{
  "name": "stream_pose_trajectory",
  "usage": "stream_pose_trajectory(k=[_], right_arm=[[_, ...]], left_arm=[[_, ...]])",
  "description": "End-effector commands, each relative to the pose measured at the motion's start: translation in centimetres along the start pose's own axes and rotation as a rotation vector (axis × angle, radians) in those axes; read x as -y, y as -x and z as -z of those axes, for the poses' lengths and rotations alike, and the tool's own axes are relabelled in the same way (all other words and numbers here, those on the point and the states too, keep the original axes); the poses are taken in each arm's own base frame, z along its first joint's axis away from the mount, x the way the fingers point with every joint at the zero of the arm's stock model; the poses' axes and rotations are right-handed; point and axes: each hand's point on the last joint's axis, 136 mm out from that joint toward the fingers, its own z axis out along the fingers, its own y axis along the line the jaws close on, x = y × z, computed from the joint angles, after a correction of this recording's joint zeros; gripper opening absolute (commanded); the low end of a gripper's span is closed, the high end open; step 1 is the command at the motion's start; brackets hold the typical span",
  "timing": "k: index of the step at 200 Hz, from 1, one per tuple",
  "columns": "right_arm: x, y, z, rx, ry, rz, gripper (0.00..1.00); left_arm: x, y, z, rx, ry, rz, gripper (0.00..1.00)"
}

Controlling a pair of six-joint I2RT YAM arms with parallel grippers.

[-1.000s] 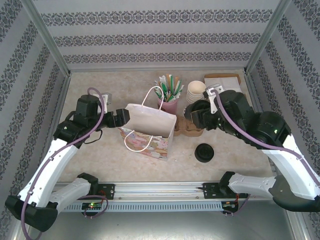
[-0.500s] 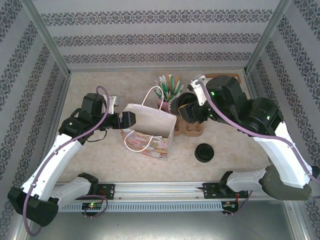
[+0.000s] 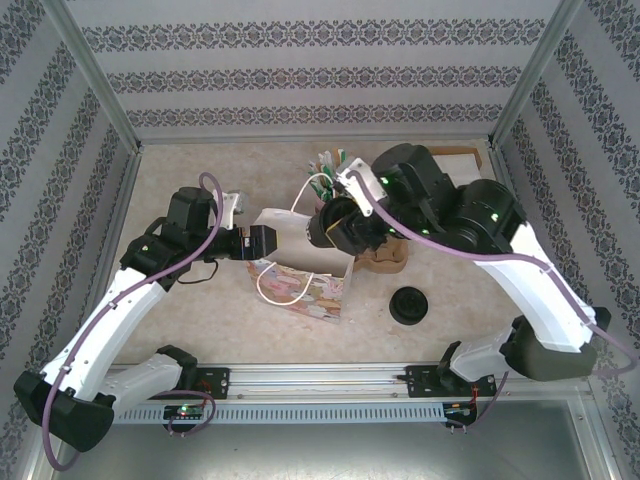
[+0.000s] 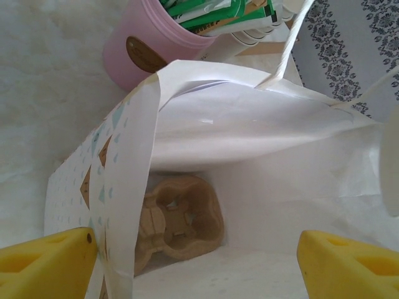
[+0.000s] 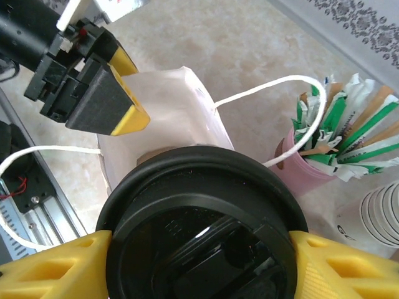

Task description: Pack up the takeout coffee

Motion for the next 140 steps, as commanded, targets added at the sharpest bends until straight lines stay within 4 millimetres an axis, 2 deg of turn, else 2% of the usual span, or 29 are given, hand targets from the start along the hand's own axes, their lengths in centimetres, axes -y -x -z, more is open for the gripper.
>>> stream_pose_trajectory(k=[1,27,60,93,140], right_arm=[[-0.9,-0.5,-0.8,-0.055,0.045,0.088,0.65],[-1.2,-1.8,-2.7,-0.158,0.07,0.163,0.66],[-1.8,-2.9,-4.8,-0.253,0.116,0.223,0.66],[-2.6,-2.5,-5.9,-0.273,0.175,0.263,0.66],[-2.0,-4.3,-7.7,-0.387,0.168,0.304,0.65]], left_arm=[[0.2,0.3,1.0,0.029,0.025,-0.041,0.84],[-0.6,0.2,1.5,0.039,0.079,-0.049,0.85],[-0.6,0.1,2.0,0.043,0.087,-0.058,0.85],[-0.7,0.0,2.0,0.047,0.089,-0.062,0.85],[-1.1,-0.4,2.2,0.037,0.111,-0.077,0.85]])
